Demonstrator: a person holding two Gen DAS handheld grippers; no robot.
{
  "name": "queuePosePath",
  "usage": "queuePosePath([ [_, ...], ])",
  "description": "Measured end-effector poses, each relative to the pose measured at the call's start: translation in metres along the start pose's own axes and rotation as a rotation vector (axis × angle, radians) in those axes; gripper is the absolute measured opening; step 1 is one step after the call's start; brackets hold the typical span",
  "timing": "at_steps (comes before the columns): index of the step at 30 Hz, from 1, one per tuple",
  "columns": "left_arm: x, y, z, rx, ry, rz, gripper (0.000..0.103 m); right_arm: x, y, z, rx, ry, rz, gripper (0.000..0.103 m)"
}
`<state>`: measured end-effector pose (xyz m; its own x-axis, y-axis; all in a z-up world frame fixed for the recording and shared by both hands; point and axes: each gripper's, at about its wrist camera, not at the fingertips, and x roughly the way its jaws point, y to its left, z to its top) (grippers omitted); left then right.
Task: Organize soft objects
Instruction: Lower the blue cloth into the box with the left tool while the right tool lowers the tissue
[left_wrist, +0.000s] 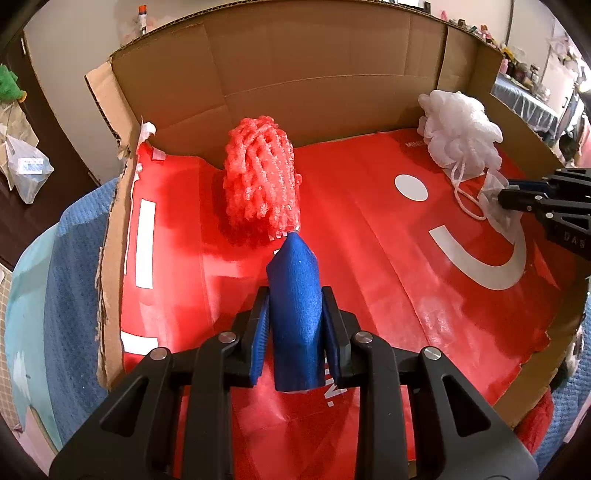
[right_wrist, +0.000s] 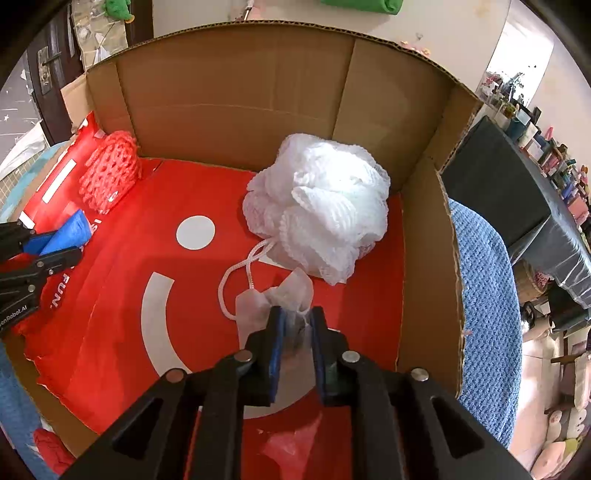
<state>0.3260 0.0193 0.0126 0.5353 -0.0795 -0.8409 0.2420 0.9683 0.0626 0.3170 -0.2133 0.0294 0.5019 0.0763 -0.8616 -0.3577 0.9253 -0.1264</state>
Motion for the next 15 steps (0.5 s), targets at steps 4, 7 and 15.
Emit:
queuePosePath([
  [4, 0.001, 0.002, 0.001, -0.012, 0.008, -0.01, 0.028, -0.001, 0.003, -0.001, -0.01, -0.002, -0.008, 0.023],
  [7, 0.001, 0.003, 0.001, -0.016, 0.007, -0.021, 0.029, -0.003, 0.007, -0.001, -0.023, -0.007, -0.02, 0.028],
  [15, -0.002, 0.005, 0.0, -0.024, -0.006, -0.043, 0.053, -0.009, 0.012, 0.0, -0.033, -0.021, -0.032, 0.037],
])
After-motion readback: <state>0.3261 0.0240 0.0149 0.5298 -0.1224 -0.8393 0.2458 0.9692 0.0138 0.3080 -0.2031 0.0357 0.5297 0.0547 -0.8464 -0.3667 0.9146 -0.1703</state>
